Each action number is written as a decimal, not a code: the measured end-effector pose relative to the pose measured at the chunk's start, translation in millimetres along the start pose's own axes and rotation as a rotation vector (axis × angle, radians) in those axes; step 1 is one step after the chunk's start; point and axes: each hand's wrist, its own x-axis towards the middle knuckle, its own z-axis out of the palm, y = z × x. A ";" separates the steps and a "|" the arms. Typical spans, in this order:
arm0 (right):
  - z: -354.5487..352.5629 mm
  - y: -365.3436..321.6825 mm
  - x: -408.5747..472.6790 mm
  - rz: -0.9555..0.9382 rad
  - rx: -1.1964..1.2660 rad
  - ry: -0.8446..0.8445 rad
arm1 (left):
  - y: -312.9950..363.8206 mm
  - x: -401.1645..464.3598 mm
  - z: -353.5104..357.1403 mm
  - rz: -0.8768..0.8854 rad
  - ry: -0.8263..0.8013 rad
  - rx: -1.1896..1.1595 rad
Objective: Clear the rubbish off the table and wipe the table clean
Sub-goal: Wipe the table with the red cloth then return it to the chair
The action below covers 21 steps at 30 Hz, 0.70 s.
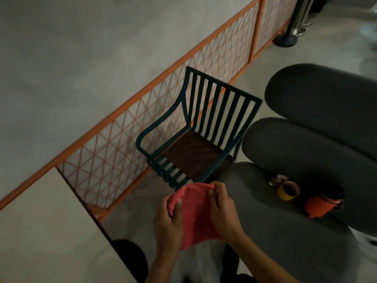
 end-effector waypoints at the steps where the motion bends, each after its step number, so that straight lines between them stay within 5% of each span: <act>1: -2.5 -0.7 4.3 -0.002 0.009 0.004 | 3.8 4.8 2.2 0.008 -0.004 -0.002; 21: 67.0 -16.0 126.3 0.212 -0.021 0.264 | 4.6 185.4 15.8 0.126 -0.408 -0.023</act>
